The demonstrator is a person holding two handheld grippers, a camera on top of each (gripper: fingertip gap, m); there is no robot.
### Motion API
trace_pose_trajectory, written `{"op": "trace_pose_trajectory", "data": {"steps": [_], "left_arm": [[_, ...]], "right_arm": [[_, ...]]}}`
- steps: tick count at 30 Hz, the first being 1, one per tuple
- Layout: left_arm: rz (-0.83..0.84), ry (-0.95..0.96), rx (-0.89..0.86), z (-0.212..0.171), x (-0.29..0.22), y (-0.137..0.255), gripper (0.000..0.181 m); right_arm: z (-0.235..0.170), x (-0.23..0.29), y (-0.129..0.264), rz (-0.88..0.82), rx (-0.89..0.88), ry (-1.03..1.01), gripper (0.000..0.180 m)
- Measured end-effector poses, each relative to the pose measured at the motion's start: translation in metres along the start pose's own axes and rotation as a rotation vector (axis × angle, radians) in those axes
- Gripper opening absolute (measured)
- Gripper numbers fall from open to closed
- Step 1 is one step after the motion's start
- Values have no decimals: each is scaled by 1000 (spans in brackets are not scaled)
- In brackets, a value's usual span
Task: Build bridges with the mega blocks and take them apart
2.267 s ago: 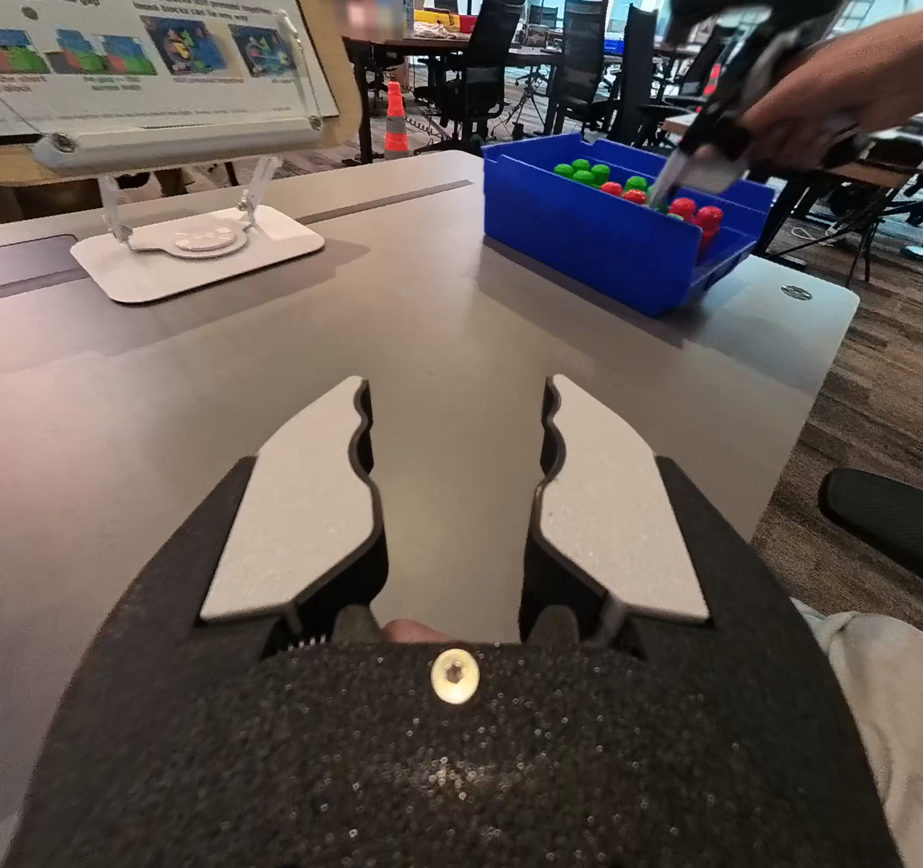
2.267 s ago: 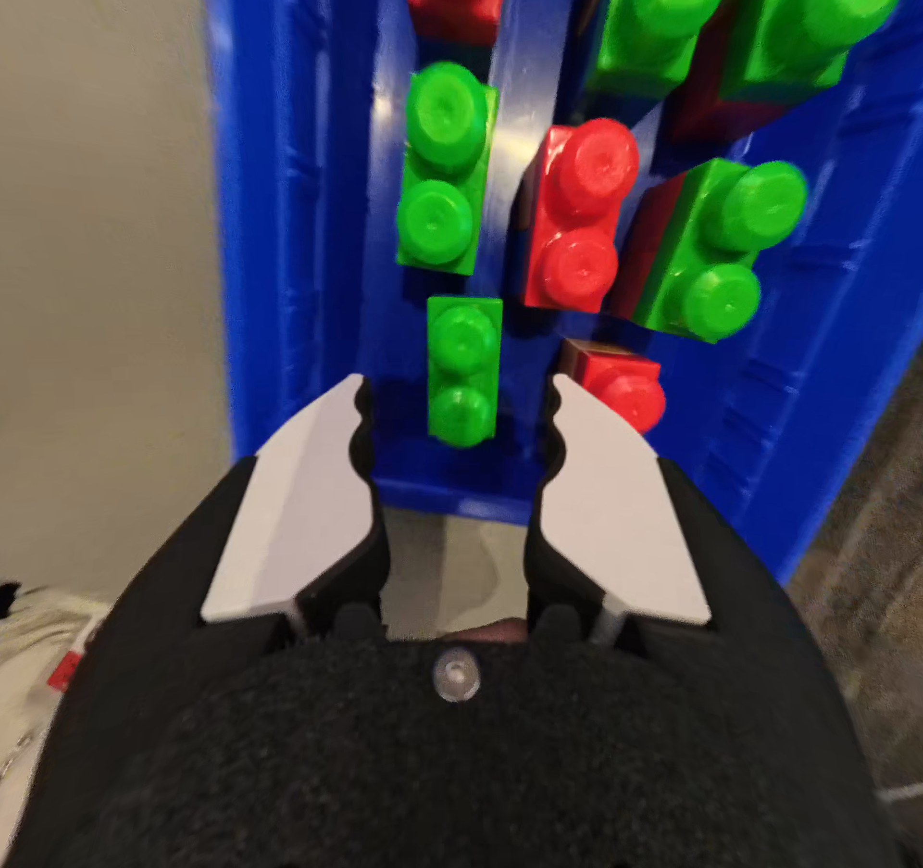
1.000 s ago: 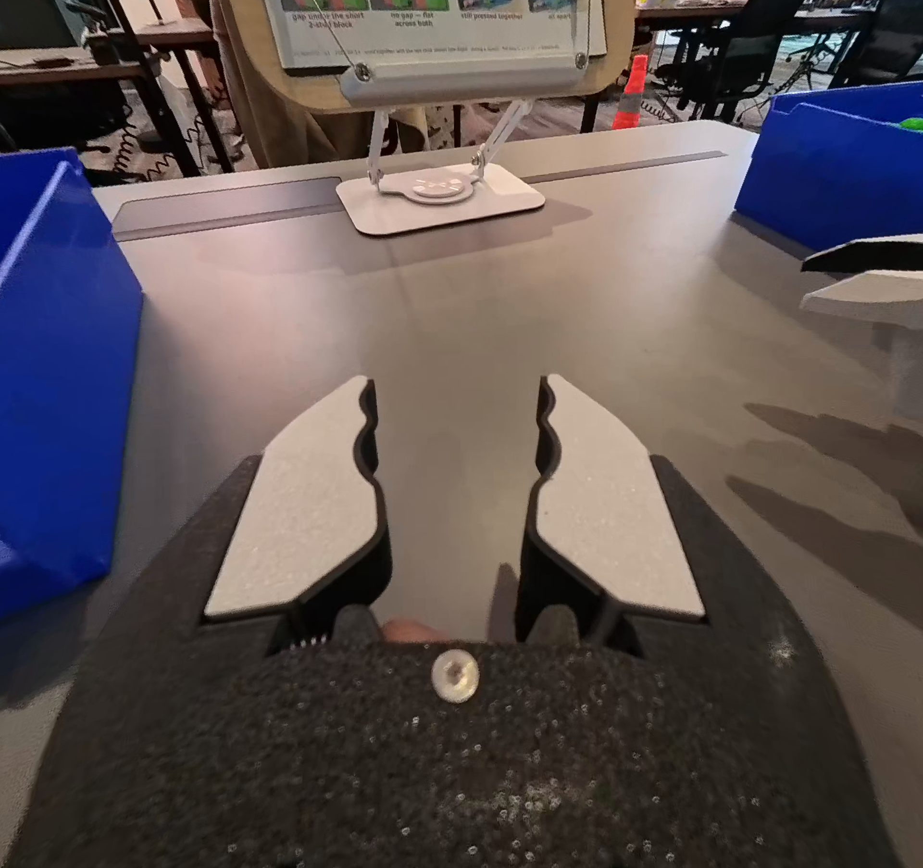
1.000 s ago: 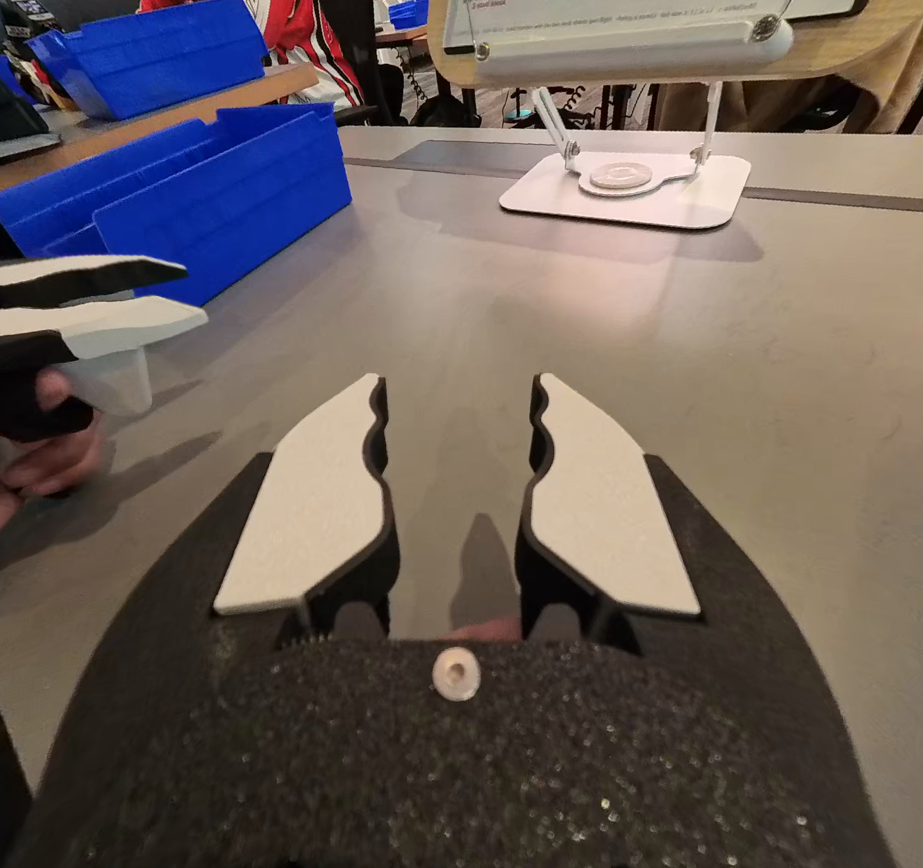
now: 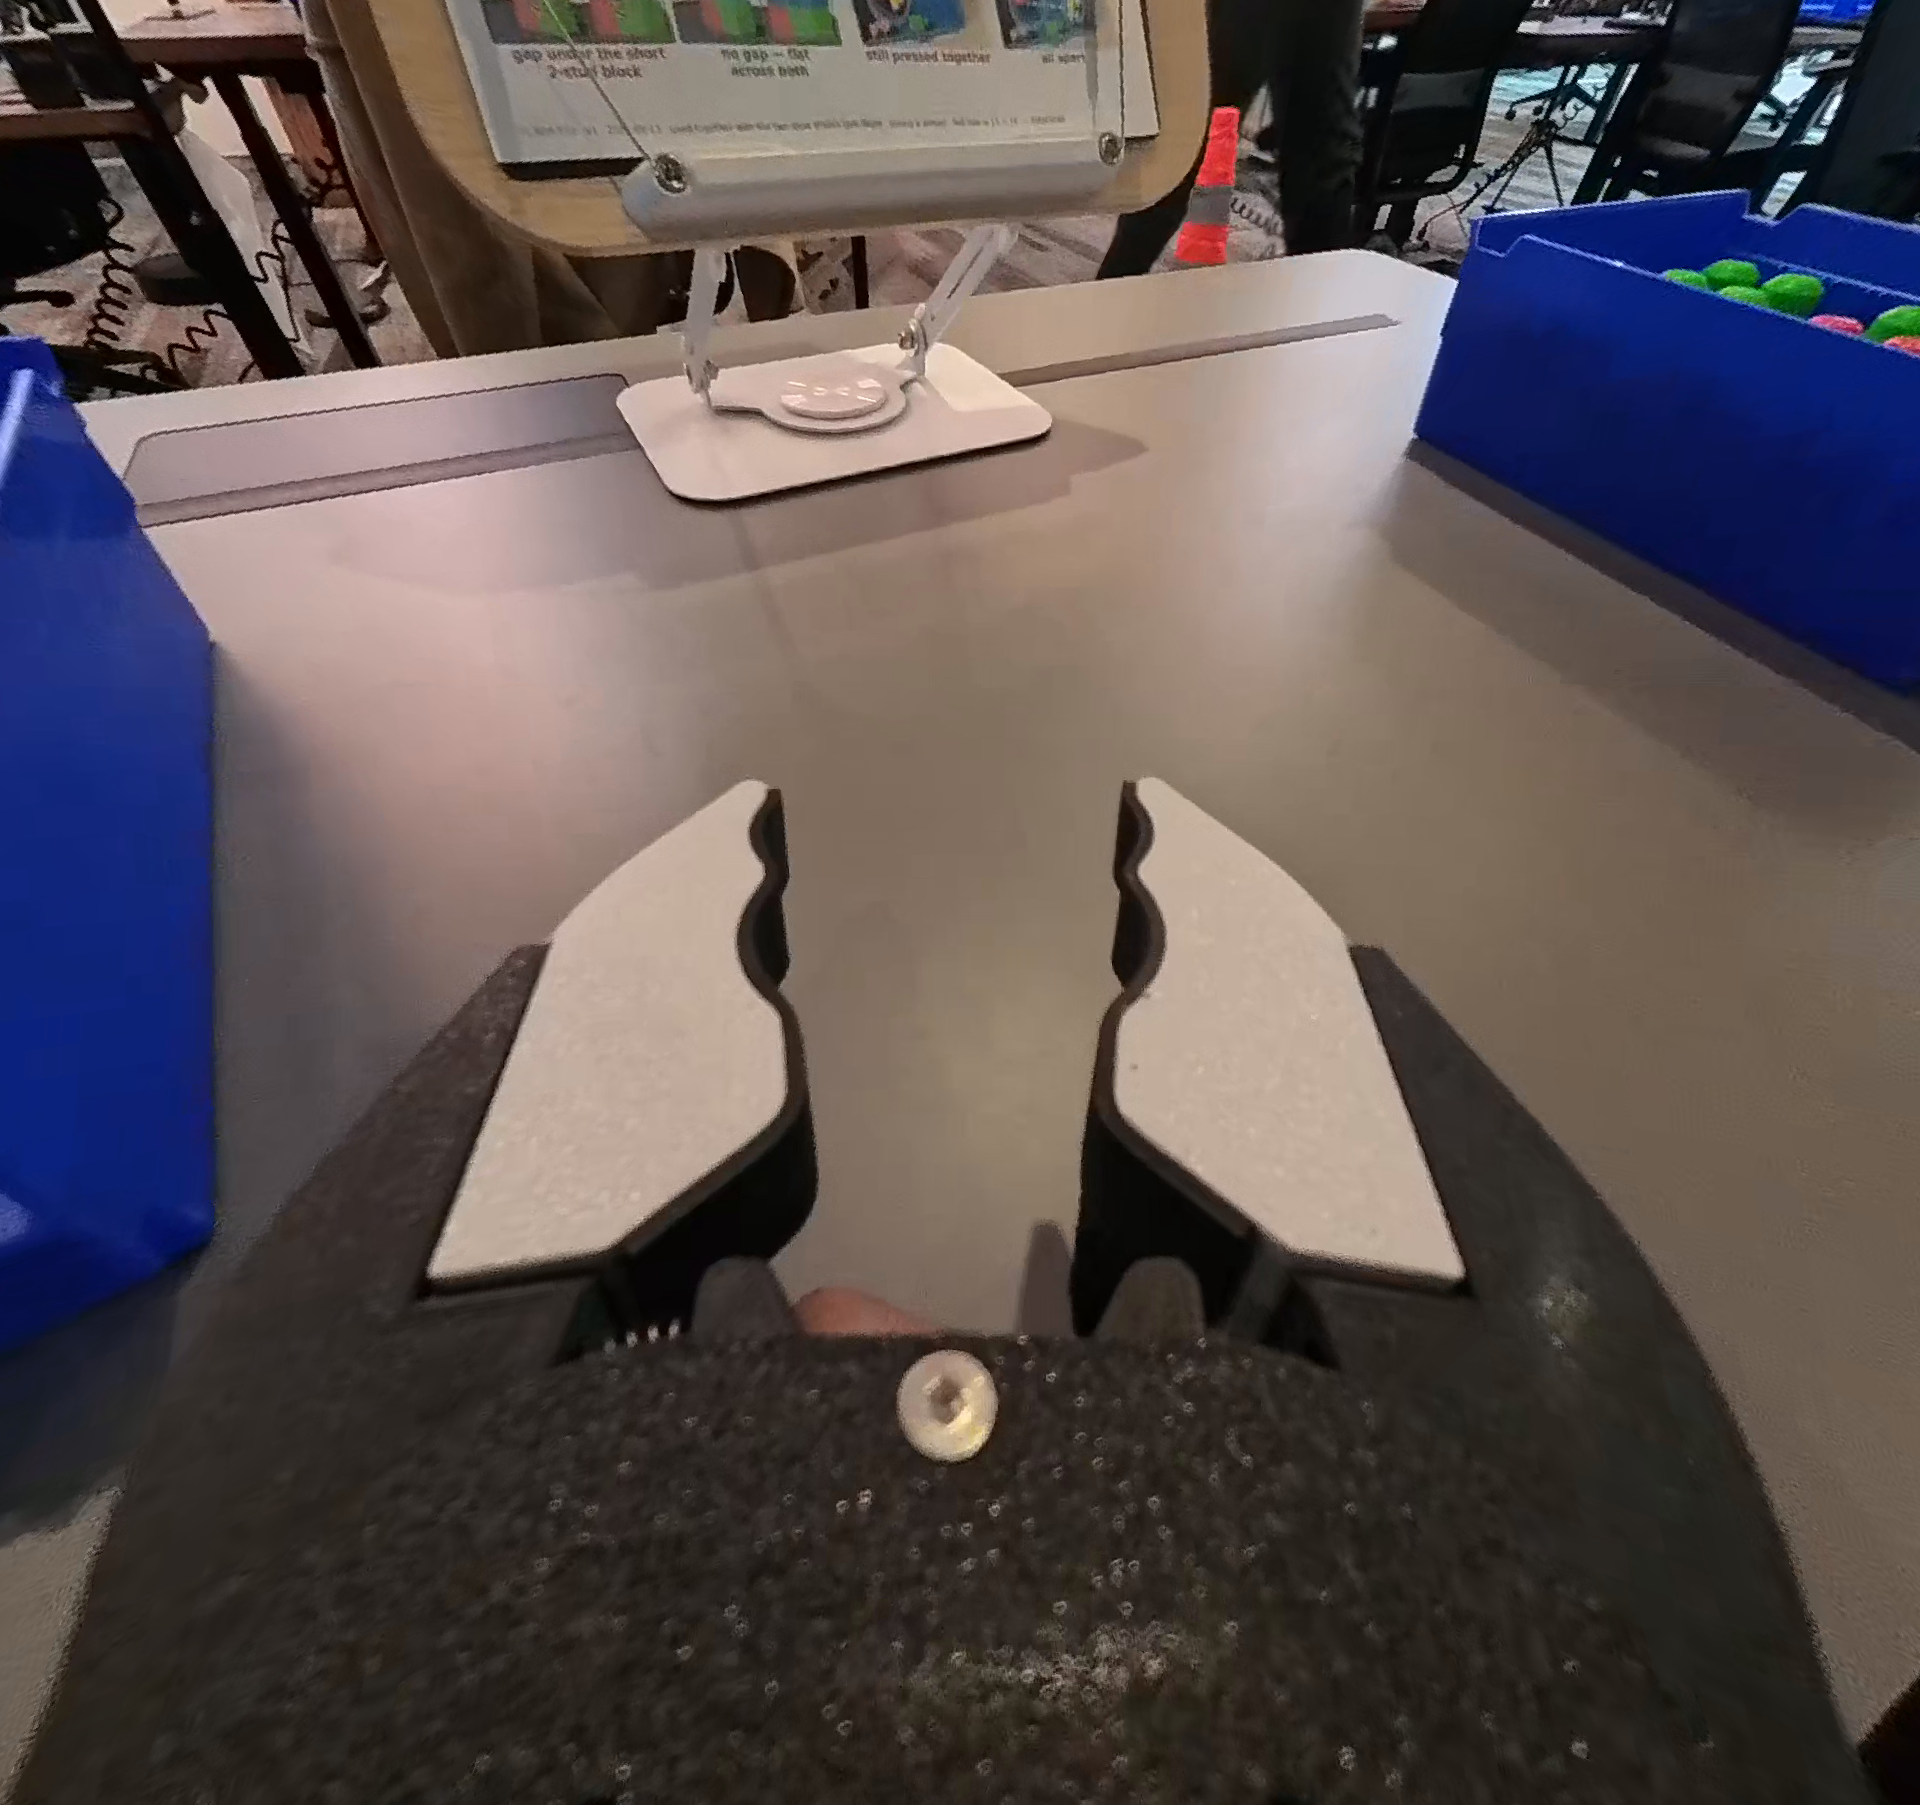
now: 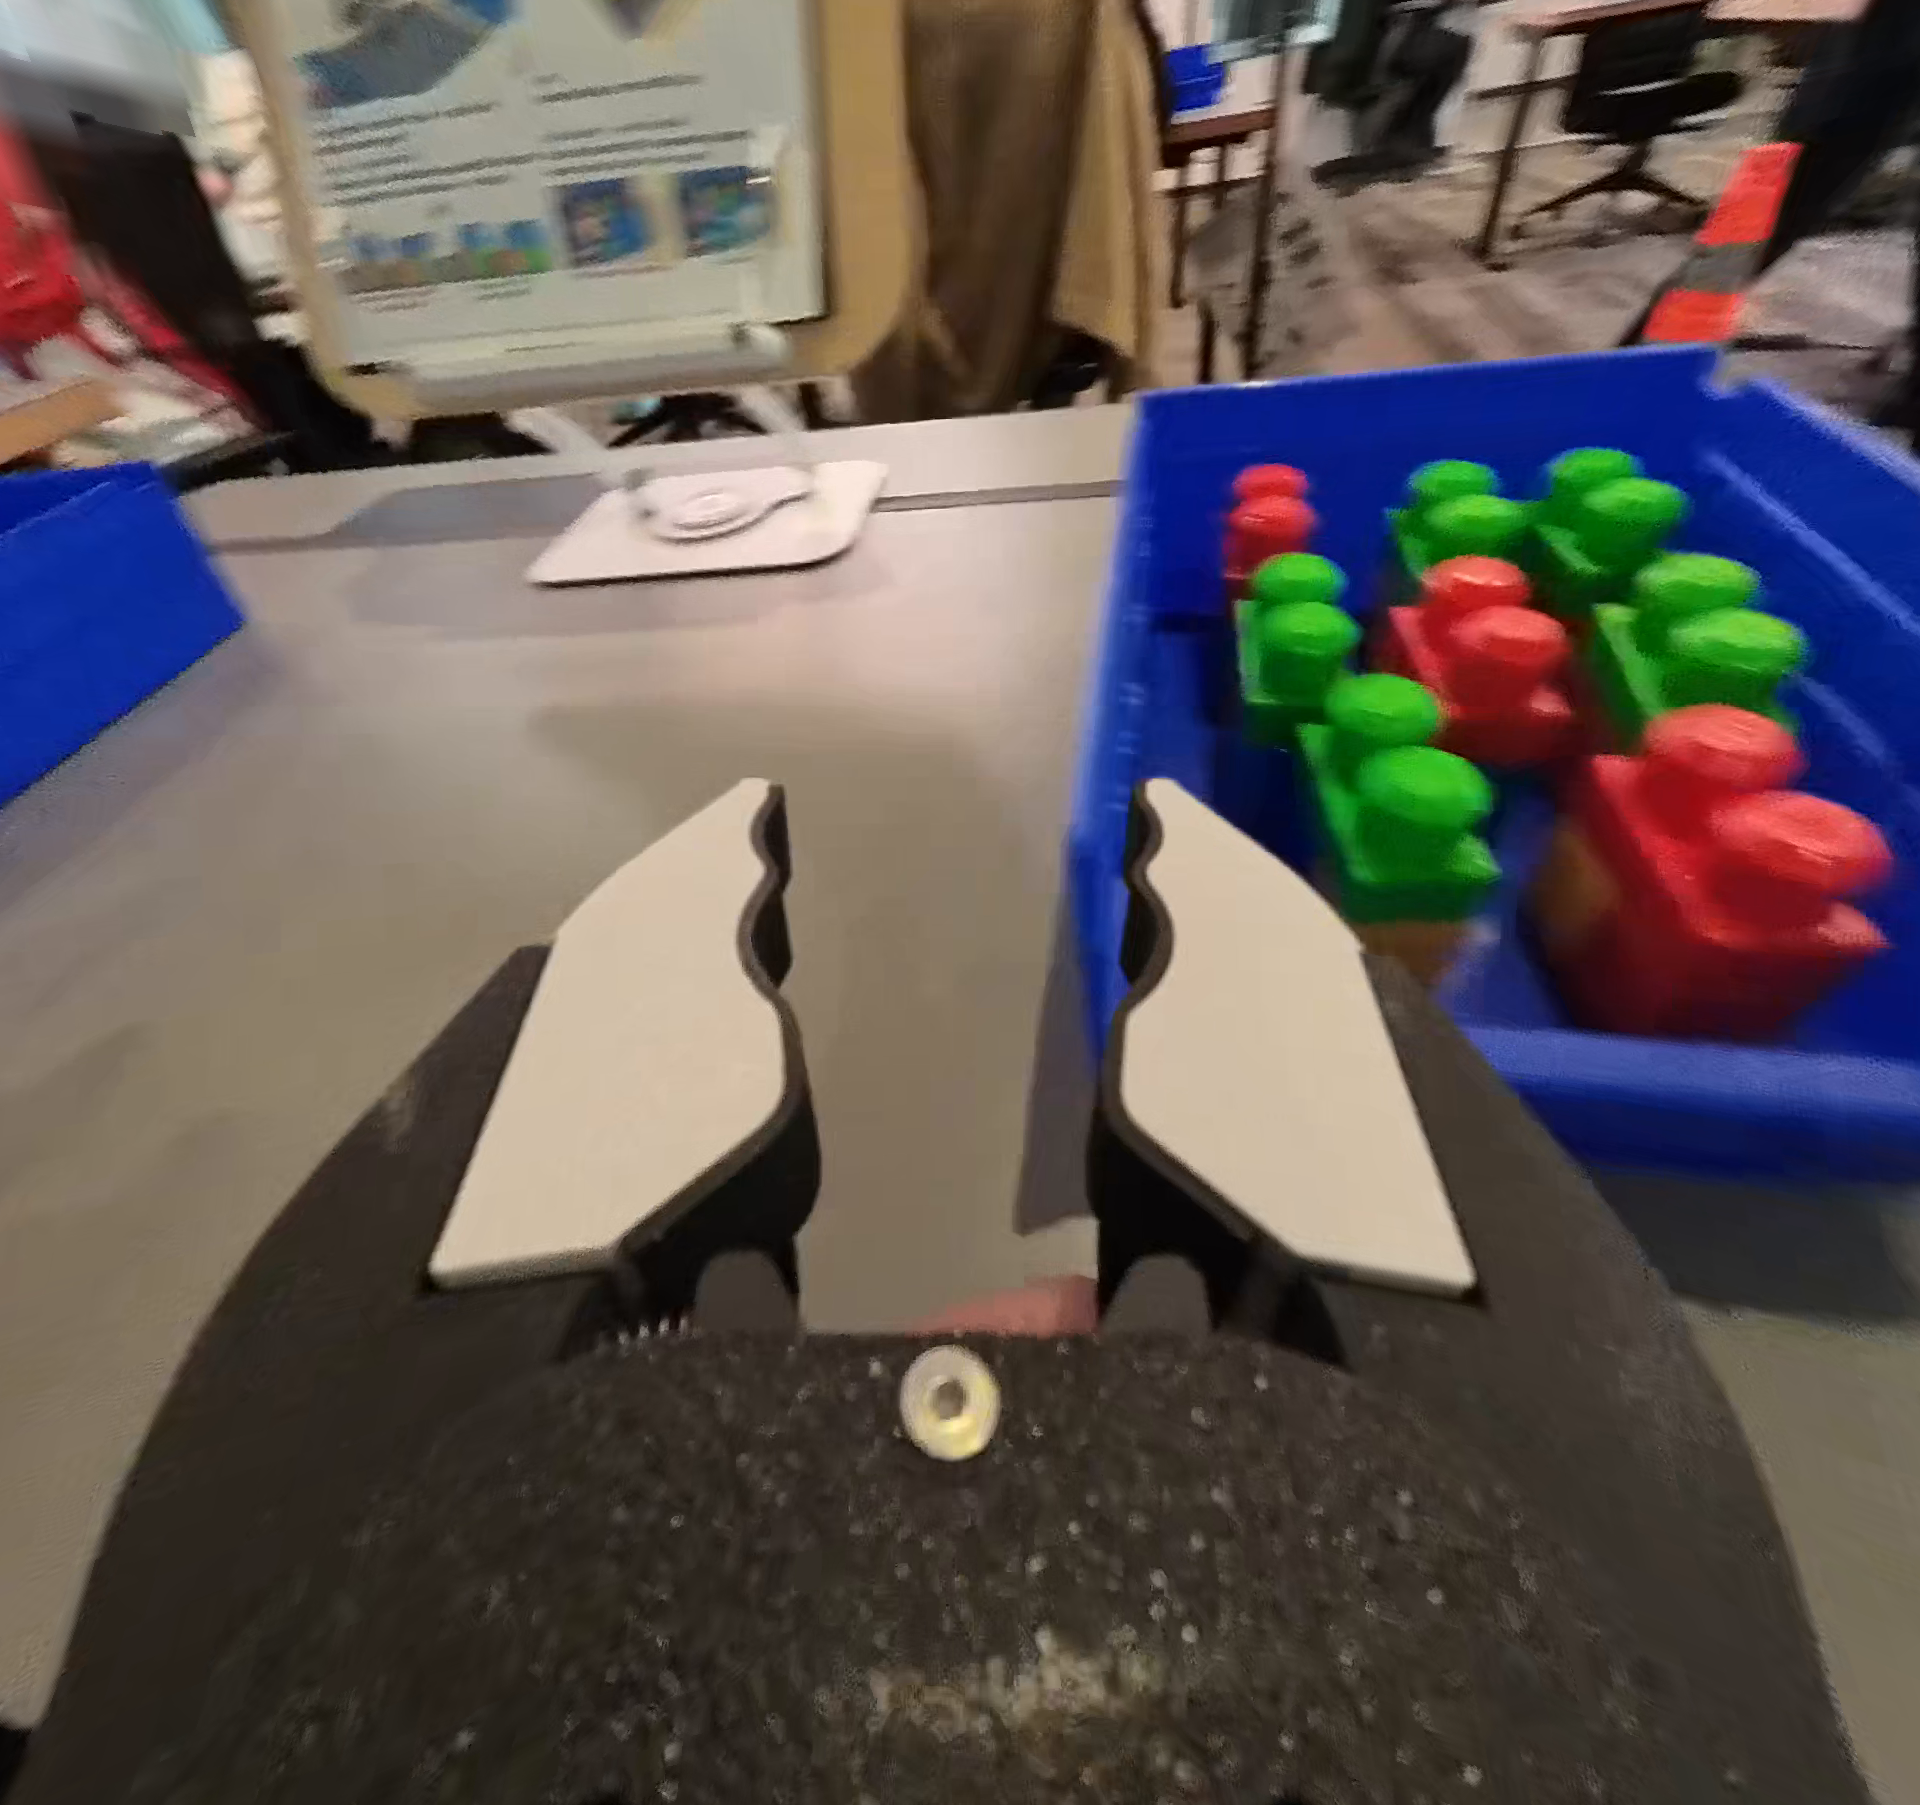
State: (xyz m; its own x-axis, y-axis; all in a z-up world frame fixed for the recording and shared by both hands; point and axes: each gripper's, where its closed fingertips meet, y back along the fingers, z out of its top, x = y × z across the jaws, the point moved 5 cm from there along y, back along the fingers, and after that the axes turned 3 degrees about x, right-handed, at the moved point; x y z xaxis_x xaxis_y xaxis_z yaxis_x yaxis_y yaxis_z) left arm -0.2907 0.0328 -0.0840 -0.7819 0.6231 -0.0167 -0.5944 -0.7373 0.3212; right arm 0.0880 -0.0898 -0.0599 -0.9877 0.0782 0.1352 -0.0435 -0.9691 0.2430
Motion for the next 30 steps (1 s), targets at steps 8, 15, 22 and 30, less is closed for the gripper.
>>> {"op": "trace_pose_trajectory", "data": {"steps": [8, 15, 22, 30], "left_arm": [[-48, -28, 23, -1, -14, -8, 60], [-81, -49, 48, -6, -24, -11, 60], [-119, -60, 79, -11, -40, -16, 61], [-276, -148, 127, -2, -143, -47, 62]], "right_arm": [[-32, -16, -22, 9, 154, -74, 65], [-34, 6, -31, 90, 188, -97, 64], [-33, 47, -41, 296, 231, -104, 71], [-9, 9, 31, 248, 75, -144, 64]]}}
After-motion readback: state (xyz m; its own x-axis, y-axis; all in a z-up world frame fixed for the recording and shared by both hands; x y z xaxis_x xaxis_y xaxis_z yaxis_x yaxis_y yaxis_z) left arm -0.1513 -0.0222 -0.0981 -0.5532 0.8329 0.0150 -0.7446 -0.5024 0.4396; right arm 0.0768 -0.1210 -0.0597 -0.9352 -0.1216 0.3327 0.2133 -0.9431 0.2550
